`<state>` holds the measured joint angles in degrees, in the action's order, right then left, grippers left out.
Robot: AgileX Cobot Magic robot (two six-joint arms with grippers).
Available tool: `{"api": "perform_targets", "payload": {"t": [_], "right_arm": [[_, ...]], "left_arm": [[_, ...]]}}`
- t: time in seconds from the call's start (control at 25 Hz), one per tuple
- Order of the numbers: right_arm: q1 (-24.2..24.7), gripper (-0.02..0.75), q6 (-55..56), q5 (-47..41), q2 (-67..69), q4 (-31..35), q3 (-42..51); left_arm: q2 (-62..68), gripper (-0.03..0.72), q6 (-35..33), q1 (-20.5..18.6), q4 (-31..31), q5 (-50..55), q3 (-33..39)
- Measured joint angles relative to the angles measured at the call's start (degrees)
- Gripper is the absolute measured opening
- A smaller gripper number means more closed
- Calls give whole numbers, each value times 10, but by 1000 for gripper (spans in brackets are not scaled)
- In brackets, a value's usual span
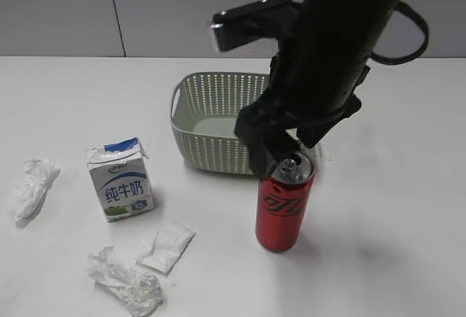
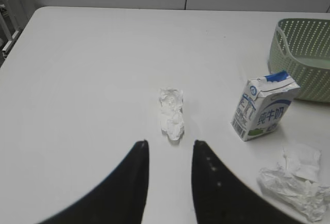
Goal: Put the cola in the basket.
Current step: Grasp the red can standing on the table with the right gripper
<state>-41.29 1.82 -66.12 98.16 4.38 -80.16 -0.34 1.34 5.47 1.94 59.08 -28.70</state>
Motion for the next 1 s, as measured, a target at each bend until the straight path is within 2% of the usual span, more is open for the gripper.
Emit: {"api": "perform_targets", "payload": {"t": [0.12, 0.36, 0.56, 0.88, 1.0], "right_arm": [[-21, 593, 29, 0, 19, -28, 0], [-22, 593, 38, -4, 26, -57, 0], [-9, 615, 22, 6, 27, -18, 0], [16, 638, 19, 15, 27, -28, 0], [17, 638, 15, 15, 27, -11, 0]], "left_arm": [[0, 212, 0, 0, 0, 0, 0], [0, 212, 0, 0, 0, 0, 0], [0, 212, 0, 0, 0, 0, 0], [0, 212, 0, 0, 0, 0, 0], [0, 212, 0, 0, 0, 0, 0]]}}
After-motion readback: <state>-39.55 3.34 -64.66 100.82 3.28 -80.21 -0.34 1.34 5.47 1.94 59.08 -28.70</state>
